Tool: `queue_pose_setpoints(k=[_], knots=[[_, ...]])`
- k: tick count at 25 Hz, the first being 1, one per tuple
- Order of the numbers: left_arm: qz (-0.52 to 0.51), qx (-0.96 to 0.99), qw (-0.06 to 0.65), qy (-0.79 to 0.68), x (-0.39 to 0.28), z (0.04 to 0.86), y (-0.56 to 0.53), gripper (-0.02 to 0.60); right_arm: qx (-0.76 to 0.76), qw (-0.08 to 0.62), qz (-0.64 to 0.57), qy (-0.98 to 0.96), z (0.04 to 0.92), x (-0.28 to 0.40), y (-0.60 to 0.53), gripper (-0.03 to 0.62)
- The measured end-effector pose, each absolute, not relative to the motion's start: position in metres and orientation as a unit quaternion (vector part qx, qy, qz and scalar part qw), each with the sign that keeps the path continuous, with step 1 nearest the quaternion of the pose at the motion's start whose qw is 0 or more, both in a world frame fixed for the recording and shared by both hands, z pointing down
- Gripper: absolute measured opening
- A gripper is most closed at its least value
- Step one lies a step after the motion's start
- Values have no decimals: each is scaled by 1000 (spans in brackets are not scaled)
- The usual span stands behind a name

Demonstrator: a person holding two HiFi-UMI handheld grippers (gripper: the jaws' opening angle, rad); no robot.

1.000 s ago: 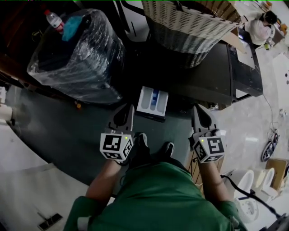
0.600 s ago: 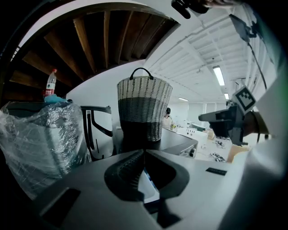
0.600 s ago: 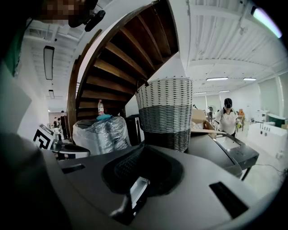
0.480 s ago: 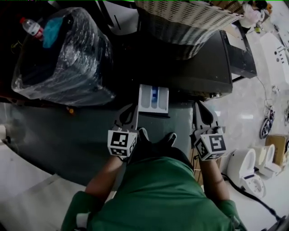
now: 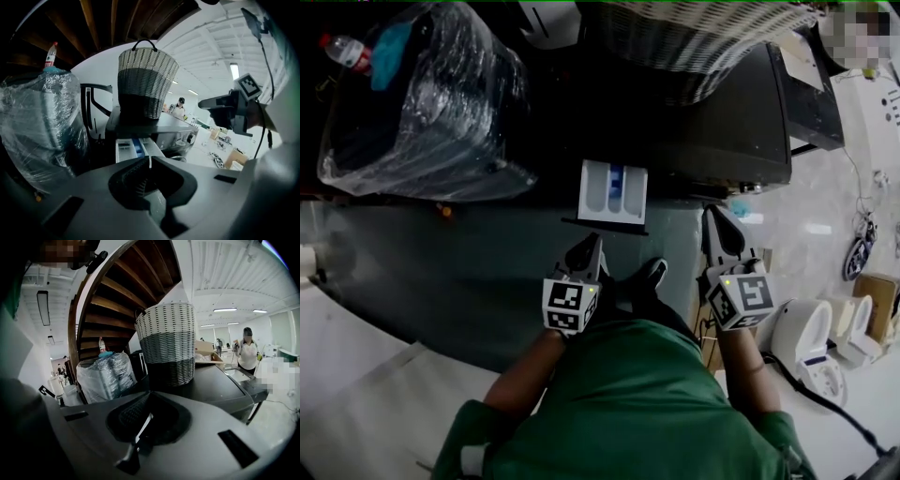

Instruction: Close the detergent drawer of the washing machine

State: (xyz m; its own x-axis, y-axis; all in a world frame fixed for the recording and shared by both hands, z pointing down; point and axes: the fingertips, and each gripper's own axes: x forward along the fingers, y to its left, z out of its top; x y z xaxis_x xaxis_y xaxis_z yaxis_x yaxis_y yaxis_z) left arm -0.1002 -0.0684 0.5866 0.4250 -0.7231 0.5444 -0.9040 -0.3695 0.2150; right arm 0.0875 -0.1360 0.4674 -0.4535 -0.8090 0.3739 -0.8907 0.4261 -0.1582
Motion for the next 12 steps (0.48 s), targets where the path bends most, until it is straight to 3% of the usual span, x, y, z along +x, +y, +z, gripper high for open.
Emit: queue_pose_setpoints(k=[12], knots=[[217,756,351,-509,-86,686,-69,31,508,153,192,-825,501,106,-140,20]])
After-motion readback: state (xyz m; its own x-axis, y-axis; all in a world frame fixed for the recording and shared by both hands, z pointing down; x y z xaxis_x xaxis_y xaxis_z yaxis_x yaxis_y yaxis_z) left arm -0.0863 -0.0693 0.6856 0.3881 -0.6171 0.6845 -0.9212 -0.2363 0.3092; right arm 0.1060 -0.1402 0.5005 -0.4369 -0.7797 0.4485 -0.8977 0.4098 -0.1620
